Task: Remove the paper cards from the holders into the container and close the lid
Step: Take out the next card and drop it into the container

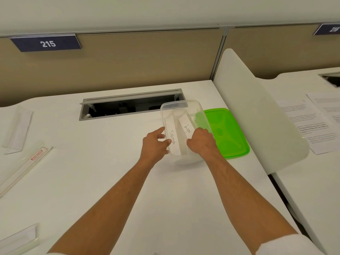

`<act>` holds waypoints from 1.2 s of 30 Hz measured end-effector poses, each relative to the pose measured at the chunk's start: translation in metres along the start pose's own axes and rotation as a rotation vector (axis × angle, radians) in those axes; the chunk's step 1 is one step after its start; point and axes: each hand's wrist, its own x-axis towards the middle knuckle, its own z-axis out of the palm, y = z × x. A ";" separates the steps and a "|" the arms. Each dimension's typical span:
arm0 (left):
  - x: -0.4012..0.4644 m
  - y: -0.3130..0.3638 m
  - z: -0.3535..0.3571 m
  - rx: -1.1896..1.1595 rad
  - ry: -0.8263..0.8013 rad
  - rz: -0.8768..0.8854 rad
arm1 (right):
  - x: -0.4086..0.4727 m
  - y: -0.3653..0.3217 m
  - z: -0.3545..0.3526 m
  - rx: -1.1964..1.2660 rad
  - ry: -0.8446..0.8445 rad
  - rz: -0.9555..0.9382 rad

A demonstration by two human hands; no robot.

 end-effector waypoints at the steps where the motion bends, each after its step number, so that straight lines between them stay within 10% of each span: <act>1: 0.000 0.000 0.000 0.007 -0.002 -0.002 | 0.001 0.000 0.001 -0.007 -0.015 0.005; 16: -0.002 0.001 0.000 0.008 0.016 -0.007 | 0.000 -0.003 0.001 -0.169 -0.112 0.007; 36: -0.047 -0.040 -0.082 0.311 0.300 0.113 | -0.067 -0.067 0.003 0.192 0.289 -0.408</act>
